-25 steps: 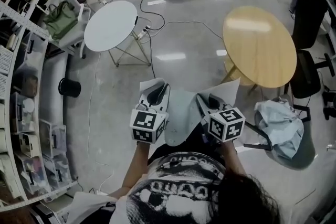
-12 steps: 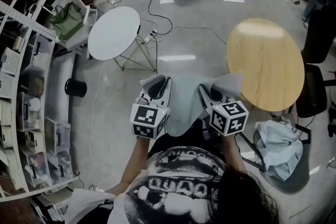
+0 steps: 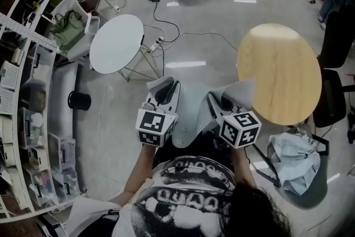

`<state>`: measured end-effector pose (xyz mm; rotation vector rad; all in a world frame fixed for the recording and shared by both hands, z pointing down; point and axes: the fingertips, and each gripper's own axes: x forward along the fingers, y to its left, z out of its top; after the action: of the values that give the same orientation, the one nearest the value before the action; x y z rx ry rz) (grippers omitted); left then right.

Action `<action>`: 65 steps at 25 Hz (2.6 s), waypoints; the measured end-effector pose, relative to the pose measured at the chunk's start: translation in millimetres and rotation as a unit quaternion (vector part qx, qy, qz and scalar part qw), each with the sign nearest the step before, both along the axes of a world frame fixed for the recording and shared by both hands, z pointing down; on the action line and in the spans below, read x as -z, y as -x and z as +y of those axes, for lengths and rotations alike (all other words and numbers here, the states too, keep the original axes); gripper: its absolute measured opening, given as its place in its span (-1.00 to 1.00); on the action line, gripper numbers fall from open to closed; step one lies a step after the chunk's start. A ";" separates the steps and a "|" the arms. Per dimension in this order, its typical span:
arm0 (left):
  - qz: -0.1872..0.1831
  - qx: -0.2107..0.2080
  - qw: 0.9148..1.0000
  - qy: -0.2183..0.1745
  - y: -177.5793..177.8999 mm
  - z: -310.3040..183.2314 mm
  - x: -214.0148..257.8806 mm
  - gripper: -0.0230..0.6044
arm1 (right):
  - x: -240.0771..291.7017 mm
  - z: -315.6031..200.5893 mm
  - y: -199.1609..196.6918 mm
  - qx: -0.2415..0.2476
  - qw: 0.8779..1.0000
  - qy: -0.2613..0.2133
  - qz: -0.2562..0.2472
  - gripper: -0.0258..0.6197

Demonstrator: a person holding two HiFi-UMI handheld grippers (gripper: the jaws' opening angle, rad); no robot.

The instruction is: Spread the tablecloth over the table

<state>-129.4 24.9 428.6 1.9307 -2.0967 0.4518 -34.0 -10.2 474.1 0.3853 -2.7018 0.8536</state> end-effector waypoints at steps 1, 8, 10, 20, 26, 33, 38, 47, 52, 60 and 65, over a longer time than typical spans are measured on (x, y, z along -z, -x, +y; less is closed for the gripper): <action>0.004 -0.002 1.000 0.002 4.3 -7.2 -4.5 -0.88 | -4.8 -4.4 3.3 0.000 1.000 0.003 0.003 -0.91; 0.043 -0.030 0.999 0.017 51.8 -80.1 -31.4 -0.88 | -30.8 -64.2 52.9 0.000 0.999 0.026 0.031 -0.91; 0.041 -0.042 0.998 0.020 77.5 -104.7 -30.0 -0.88 | -28.2 -83.2 80.6 0.007 0.999 0.021 0.041 -0.91; 0.031 -0.071 0.997 -0.025 202.3 -239.6 0.2 -0.88 | -0.8 -226.0 168.9 -0.057 0.998 -0.010 0.031 -0.91; 0.023 -0.104 0.990 -0.088 237.7 -331.8 41.5 -0.88 | 28.1 -337.0 182.2 -0.107 0.993 -0.037 0.015 -0.91; 0.062 -0.133 0.977 -0.157 220.6 -424.0 87.8 -0.88 | 80.4 -446.7 133.5 -0.180 0.979 -0.096 0.015 -0.90; 0.075 -0.174 0.968 -0.165 165.4 -469.6 94.4 -0.88 | 106.4 -497.9 67.3 -0.232 0.964 -0.129 0.022 -0.90; 0.107 -0.214 0.960 -0.147 55.8 -529.5 80.4 -0.88 | 122.0 -585.6 -46.5 -0.257 0.954 -0.150 0.040 -0.90; 0.130 -0.229 0.952 -0.155 2.9 -556.9 91.1 -0.88 | 138.6 -629.9 -99.5 -0.250 0.953 -0.165 0.041 -0.90; 0.158 -0.271 0.932 -0.182 -94.7 -588.0 136.6 -0.88 | 196.2 -652.3 -215.5 -0.276 0.936 -0.211 0.045 -0.89; 0.184 -0.316 0.915 -0.170 -148.8 -584.4 133.8 -0.88 | 192.2 -620.1 -315.3 -0.353 0.914 -0.193 0.047 -0.89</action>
<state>19.5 -559.5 294.8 2.6359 -1.3490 -0.1863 281.3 -630.4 281.9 1.5104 -2.6255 0.4065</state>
